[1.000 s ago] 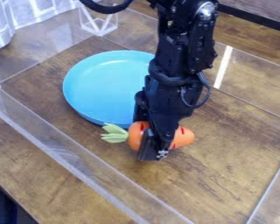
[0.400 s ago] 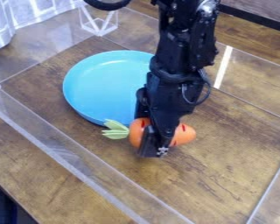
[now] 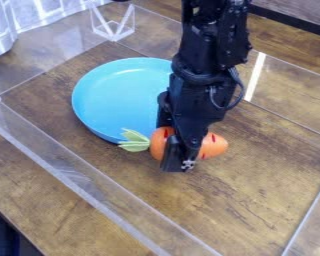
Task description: Put the carrot in the blue tray
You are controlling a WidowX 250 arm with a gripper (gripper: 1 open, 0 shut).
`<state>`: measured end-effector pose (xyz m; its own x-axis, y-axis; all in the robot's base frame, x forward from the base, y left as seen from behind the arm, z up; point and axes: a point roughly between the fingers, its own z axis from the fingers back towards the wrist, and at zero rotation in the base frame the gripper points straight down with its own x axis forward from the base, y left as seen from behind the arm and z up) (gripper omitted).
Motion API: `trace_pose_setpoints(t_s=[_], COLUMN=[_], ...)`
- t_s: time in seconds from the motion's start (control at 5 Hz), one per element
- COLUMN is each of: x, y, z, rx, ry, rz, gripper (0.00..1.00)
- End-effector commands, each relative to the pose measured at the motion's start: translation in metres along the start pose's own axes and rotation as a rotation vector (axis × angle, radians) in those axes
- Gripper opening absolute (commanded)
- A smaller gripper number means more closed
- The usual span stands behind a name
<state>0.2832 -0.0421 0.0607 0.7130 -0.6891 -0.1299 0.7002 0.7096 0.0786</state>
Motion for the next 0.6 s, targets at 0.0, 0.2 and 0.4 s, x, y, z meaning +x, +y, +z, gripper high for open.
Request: trace_pose_setpoints(t_s=[0.0,0.2,0.4], x=[0.003,0.001,-0.003], y=[0.015,0.021,0.024], z=[0.028,0.037,0.045], rx=[0.041,0.045,0.048], ry=[-0.071,-0.077,-0.083], rz=[0.020,0.034,0.047], gripper=[0.00,0.00,0.00])
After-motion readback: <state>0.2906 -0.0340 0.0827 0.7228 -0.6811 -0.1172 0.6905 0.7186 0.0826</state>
